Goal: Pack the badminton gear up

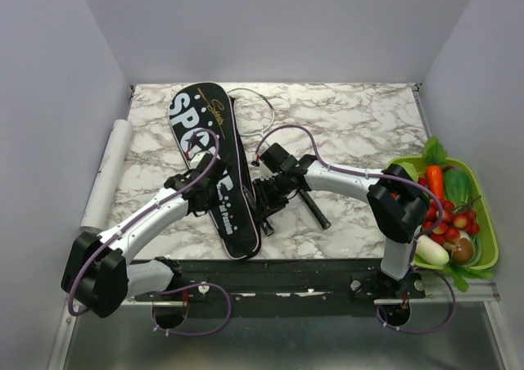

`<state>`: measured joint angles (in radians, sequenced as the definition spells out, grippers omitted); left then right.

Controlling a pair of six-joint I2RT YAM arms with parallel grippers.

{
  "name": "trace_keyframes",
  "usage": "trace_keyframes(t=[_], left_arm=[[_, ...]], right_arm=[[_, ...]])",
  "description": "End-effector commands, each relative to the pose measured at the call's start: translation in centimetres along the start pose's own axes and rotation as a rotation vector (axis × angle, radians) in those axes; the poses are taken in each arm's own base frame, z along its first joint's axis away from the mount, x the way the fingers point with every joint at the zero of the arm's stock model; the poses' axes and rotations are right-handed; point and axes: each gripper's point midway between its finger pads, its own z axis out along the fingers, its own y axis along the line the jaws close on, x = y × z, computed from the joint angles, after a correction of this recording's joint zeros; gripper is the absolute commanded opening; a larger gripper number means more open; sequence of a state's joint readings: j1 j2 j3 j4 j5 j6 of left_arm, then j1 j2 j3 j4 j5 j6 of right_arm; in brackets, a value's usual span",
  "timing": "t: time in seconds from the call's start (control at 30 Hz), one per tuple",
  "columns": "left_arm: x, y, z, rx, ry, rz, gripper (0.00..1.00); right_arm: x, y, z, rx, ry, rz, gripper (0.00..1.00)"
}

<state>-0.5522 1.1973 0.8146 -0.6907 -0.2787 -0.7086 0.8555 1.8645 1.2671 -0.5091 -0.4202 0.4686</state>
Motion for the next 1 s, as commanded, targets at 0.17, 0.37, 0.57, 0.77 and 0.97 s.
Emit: trace_keyframes(t=[0.17,0.37,0.57,0.77,0.97], left_arm=[[4.8,5.8,3.1,-0.184,0.107,-0.157,0.0],[6.2,4.5,5.0,-0.107,0.146,-0.147,0.0],[6.3,2.7,5.8,-0.014,0.163,-0.125,0.0],[6.4,1.4,6.2,0.073,0.168,-0.086,0.0],[6.7,1.3,6.1,0.089,0.176,-0.07,0.0]], right_arm=[[-0.3,0.7,0.3,-0.042,-0.016,-0.071,0.21],[-0.3,0.8,0.5,-0.051,-0.012,-0.074,0.21],[-1.0,1.7,1.1,-0.115,-0.03,-0.109,0.22],[-1.9,2.2,2.3,-0.156,-0.04,-0.133,0.22],[-2.9,2.7,3.3,-0.204,-0.051,-0.169,0.22]])
